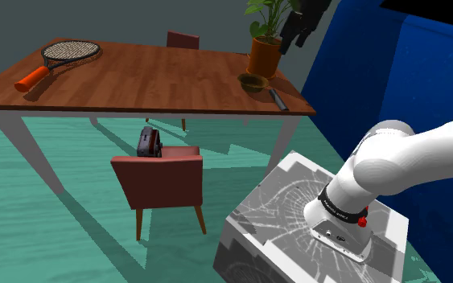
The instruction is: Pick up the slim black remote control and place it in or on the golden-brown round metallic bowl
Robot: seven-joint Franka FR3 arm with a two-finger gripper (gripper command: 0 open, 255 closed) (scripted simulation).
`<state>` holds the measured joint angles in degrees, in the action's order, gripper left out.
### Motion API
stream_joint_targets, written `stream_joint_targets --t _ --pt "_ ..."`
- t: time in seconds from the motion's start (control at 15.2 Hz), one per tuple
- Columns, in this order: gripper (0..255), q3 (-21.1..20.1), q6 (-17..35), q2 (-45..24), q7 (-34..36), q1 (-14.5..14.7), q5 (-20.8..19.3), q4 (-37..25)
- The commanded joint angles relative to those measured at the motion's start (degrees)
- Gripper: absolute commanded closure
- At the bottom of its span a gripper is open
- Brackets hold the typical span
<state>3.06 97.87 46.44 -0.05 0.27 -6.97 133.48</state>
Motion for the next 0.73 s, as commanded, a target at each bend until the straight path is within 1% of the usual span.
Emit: stream_joint_targets --t 0.0,0.66 --pt "0 0.0 0.0 0.0 0.0 0.0 0.0 0.0" --pt "0 8.4 12.1 -13.5 2.1 -5.2 -0.6 1.0"
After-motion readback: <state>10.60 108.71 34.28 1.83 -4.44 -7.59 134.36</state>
